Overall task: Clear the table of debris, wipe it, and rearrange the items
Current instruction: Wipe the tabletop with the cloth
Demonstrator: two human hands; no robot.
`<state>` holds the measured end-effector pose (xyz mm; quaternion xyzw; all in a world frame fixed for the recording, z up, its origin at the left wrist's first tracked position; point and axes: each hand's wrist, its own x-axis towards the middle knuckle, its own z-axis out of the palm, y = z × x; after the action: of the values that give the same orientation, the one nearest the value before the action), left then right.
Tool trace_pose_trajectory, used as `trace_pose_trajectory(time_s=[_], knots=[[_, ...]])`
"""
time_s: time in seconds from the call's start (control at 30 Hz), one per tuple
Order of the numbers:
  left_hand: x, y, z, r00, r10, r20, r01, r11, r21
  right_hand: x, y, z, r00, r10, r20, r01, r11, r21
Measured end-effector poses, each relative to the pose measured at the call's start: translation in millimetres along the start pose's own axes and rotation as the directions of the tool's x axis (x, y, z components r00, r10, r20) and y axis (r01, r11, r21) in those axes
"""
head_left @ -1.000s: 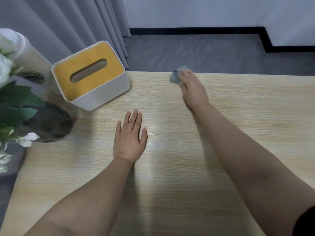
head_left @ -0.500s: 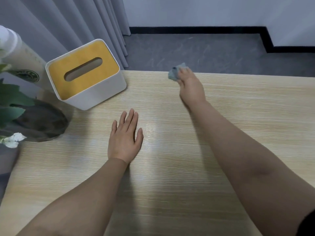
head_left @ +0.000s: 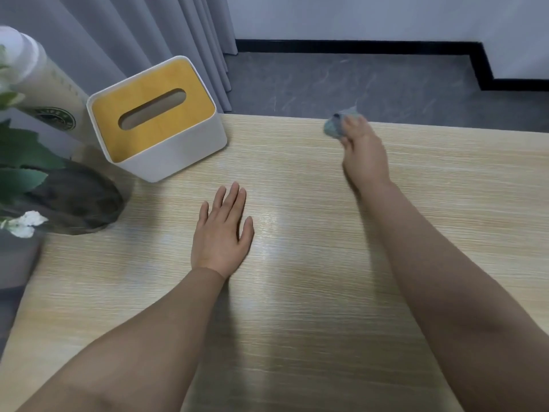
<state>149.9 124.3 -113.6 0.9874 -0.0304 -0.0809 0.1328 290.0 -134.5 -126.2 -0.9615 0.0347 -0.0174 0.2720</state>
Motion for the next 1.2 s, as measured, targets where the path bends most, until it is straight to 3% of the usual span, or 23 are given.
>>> trace_pose_trajectory(time_s=[0.07,0.13,0.2,0.27,0.33,0.4,0.47,0.53,0.6,0.63,0.7,0.8,0.87,0.93,1.03,1.1,1.2], knots=[[0,0,0,1.0,0.002,-0.003,-0.002,1.0,0.002,0,-1,0,0.992,0.092,-0.081,-0.093,0.996,-0.006],[0,-1,0,1.0,0.005,-0.005,-0.005,1.0,0.002,-15,-22,10,0.995,0.037,-0.088,-0.032,0.998,0.057],[0,-1,0,1.0,0.005,-0.002,-0.005,1.0,0.01,-45,-49,29,0.978,-0.204,0.032,0.2,0.974,0.102],[0,0,0,1.0,0.005,-0.001,-0.005,1.0,0.015,-71,-60,36,0.87,-0.444,0.216,0.428,0.896,0.115],[0,1,0,1.0,0.006,-0.005,-0.006,1.0,0.011,-60,-43,28,0.798,-0.529,0.288,0.52,0.846,0.114],[0,0,0,1.0,0.003,-0.008,-0.003,1.0,0.008,-35,-17,16,0.876,-0.428,0.223,0.428,0.902,0.051],[0,0,0,1.0,0.003,-0.009,-0.003,1.0,0.005,-13,9,0,0.977,-0.196,0.089,0.199,0.98,-0.031],[0,0,0,1.0,0.003,-0.01,-0.003,1.0,0.004,-7,20,-8,0.999,-0.003,-0.045,0.0,0.998,-0.06],[0,0,0,1.0,0.002,-0.009,-0.002,1.0,0.0,-19,9,-4,0.995,0.042,-0.094,-0.043,0.999,-0.007],[0,0,0,1.0,0.003,-0.01,-0.003,1.0,0.001,-32,-2,2,0.996,0.005,-0.088,-0.004,1.0,0.009],[-1,0,0,1.0,0.004,-0.012,-0.004,1.0,0.0,-68,-29,19,0.976,-0.218,-0.015,0.219,0.975,0.047],[0,0,0,1.0,0.006,-0.015,-0.006,1.0,-0.007,-115,-45,36,0.811,-0.56,0.17,0.549,0.828,0.114],[0,0,1,1.0,0.008,-0.02,-0.008,1.0,-0.002,-104,-31,27,0.72,-0.648,0.247,0.644,0.757,0.109],[0,0,0,1.0,0.006,-0.023,-0.006,1.0,0.003,-77,-17,10,0.797,-0.552,0.243,0.554,0.83,0.066],[-1,1,0,1.0,0.003,-0.025,-0.003,1.0,-0.004,-36,13,-12,0.966,-0.235,0.108,0.242,0.969,-0.054],[-1,1,0,1.0,0.003,-0.025,-0.003,1.0,-0.01,-31,16,-13,0.998,-0.067,0.02,0.068,0.995,-0.066],[-1,1,0,1.0,0.003,-0.023,-0.004,1.0,-0.012,-66,-9,6,0.99,-0.14,0.006,0.14,0.99,0.011]])
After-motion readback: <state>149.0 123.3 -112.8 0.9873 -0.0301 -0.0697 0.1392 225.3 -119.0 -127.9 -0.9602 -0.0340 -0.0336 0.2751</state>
